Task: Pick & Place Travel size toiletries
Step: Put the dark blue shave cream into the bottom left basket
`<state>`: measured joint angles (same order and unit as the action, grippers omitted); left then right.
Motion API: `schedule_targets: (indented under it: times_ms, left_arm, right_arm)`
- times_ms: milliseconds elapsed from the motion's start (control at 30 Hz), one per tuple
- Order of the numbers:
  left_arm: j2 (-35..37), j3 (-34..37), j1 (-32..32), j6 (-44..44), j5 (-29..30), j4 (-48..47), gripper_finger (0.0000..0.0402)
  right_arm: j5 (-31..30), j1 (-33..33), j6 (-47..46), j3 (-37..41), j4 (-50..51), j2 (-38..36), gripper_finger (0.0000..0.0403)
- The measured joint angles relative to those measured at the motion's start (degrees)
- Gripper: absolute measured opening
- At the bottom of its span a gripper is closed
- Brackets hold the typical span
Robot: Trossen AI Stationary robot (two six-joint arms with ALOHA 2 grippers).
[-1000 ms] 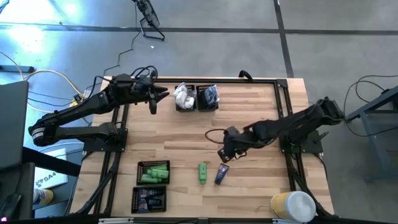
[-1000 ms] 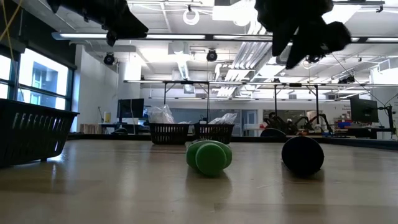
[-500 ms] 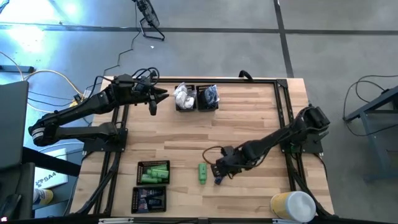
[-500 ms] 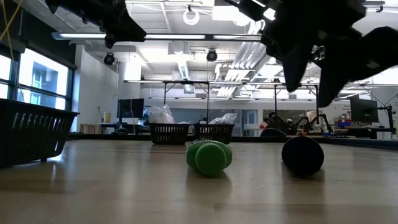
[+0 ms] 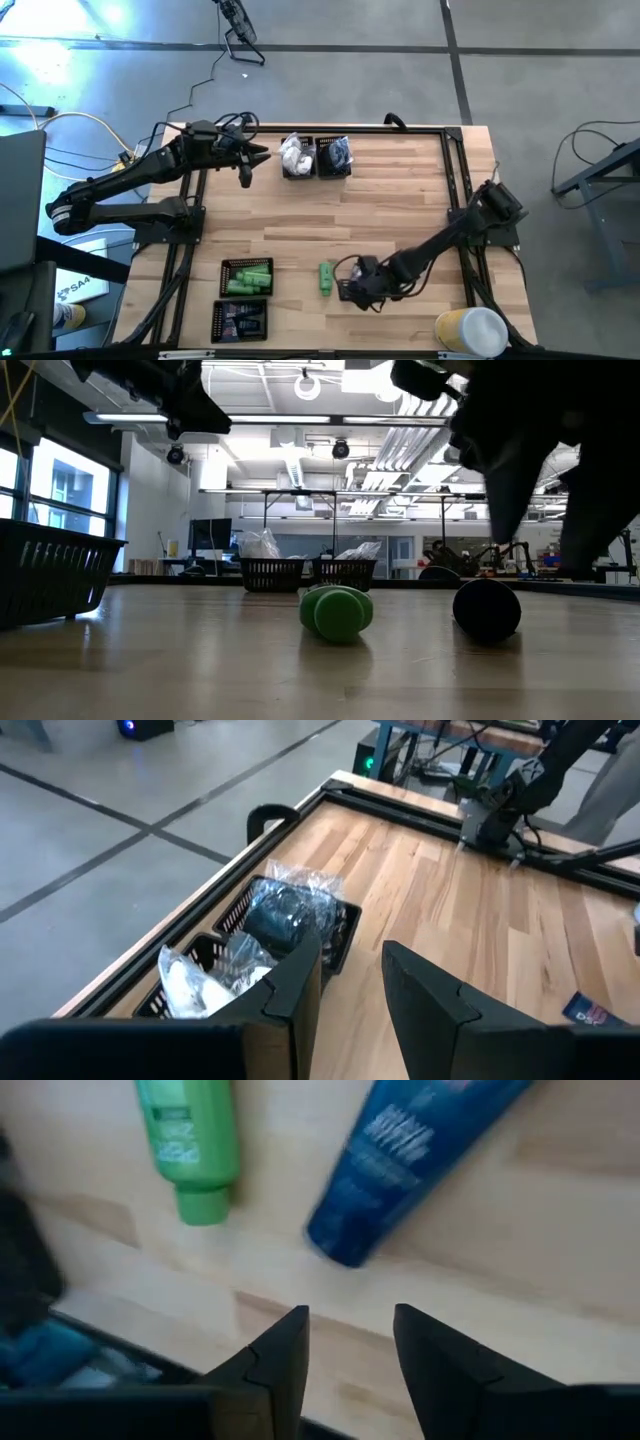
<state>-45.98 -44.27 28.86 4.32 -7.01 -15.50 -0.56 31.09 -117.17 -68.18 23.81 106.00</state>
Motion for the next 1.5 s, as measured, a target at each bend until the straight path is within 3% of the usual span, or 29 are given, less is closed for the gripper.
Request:
schedule_targets:
  times_ms: [533,1033,1267,1500]
  left_arm:
    - [0.0,0.0,0.0,0.0,0.0,-1.2,0.0108]
    - [0.0,0.0,0.0,-3.1,0.2,-1.0,0.0108]
    - [0.0,0.0,0.0,-5.5,1.8,-1.0,0.0108]
    - [0.0,0.0,0.0,-5.6,2.6,-0.9,0.0108]
  right_arm:
    - [-9.9,0.3,-8.0,0.0,-3.1,3.8,0.0235]
    - [-7.9,-4.5,-5.8,0.0,3.6,4.3,0.0175]
    - [-7.3,-6.3,-4.5,-0.1,8.3,4.1,0.0171]
    - [-14.5,-7.1,-4.0,-0.1,11.9,4.1,0.0168]
